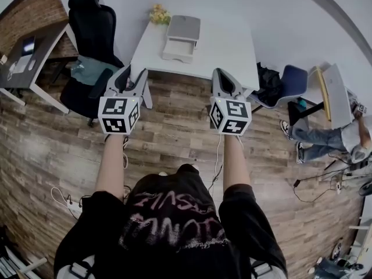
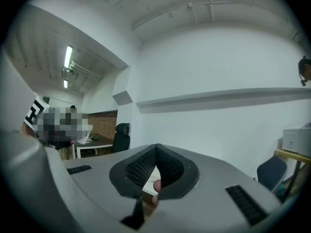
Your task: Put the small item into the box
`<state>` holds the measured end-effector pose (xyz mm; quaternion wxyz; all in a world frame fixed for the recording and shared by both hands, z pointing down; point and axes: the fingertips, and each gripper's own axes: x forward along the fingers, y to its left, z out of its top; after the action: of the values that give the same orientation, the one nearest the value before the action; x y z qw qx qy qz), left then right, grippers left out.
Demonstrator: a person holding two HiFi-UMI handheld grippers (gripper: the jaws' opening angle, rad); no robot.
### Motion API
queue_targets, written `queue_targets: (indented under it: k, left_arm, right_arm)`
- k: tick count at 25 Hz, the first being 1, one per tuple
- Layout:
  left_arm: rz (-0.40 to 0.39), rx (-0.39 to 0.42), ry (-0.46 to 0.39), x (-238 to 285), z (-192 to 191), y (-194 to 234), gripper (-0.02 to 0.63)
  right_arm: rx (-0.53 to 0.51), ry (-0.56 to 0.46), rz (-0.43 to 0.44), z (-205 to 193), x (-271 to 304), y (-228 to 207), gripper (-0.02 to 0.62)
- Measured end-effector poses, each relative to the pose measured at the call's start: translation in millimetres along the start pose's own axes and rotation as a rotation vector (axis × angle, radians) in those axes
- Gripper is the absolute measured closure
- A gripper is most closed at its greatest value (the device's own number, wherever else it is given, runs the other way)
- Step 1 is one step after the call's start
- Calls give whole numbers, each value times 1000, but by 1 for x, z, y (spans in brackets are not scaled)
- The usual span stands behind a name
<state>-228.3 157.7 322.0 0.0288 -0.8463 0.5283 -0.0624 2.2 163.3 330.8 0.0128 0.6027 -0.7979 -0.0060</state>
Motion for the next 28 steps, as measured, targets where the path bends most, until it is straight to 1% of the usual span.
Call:
queue_targets:
  k: [7,14,28]
  left_arm:
    - [-16,-4,2,11,-1,-4,434]
    - [-17,8,25,38,-7,-2,434]
    - [-8,7,60,129,-15,9,434]
  right_arm:
    - [5,7,-4,-2,6,-5,586]
    - [17,19,3,-10,32,-20,586]
    - [39,39,19,-27,112,-72,586]
